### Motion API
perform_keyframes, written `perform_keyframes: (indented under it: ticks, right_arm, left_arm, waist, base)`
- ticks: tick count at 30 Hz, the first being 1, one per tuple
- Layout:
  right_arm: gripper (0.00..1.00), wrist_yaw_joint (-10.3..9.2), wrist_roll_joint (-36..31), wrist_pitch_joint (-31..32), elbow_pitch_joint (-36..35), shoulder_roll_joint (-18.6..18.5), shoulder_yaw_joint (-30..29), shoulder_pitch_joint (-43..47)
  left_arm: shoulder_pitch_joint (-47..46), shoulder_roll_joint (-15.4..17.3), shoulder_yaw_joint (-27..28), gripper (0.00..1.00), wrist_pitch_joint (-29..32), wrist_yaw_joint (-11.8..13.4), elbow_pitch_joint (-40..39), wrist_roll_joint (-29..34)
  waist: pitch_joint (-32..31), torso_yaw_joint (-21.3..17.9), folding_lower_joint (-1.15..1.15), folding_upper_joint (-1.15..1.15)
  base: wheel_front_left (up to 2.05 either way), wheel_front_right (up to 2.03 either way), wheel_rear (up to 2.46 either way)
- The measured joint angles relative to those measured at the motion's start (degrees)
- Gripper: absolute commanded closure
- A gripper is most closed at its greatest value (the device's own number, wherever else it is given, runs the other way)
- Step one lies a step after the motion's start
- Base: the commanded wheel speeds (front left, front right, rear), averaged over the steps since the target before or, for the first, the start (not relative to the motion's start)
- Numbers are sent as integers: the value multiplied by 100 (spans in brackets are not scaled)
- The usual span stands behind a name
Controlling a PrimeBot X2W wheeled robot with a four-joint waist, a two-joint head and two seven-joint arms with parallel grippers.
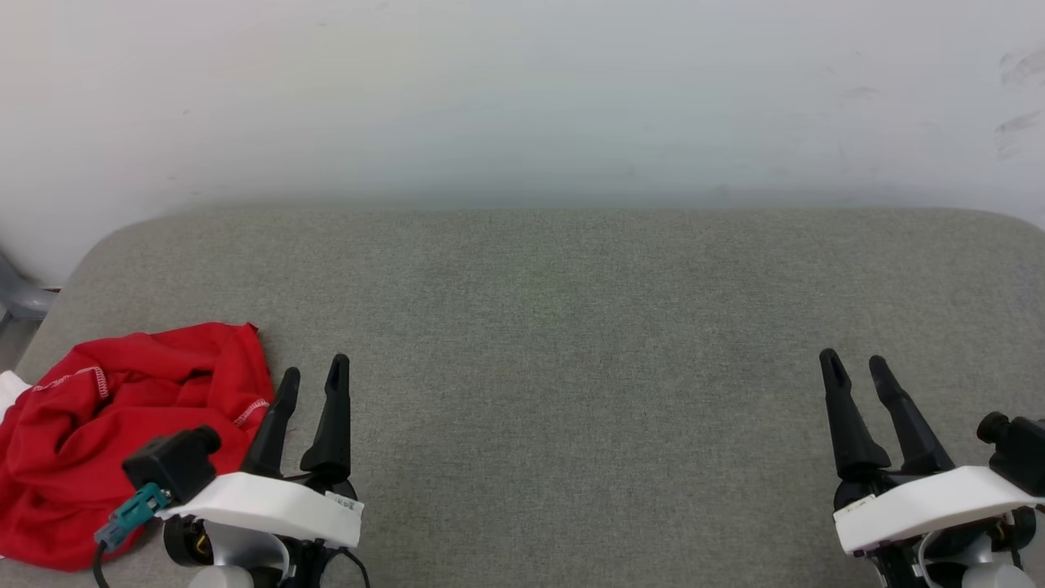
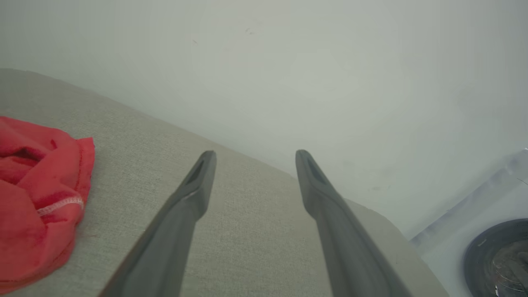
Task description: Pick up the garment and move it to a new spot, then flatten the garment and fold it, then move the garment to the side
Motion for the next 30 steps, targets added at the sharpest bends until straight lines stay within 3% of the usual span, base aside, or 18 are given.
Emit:
perform_keyframes:
  ticks: [12,30]
  right_arm:
    - [0,0,-1087,15,-226,33,-205,51]
    - [0,1,-2126,48,-363,89,-309,150]
  left_arm:
    - [-2,215,-165,0,-182,125,175,1007]
    - [-31,328,-341,0,-431,191,393,1850]
  waist:
    - [-3,4,0,0]
    - [-2,9,0,0]
  base:
    - [0,0,0]
    - [0,0,0]
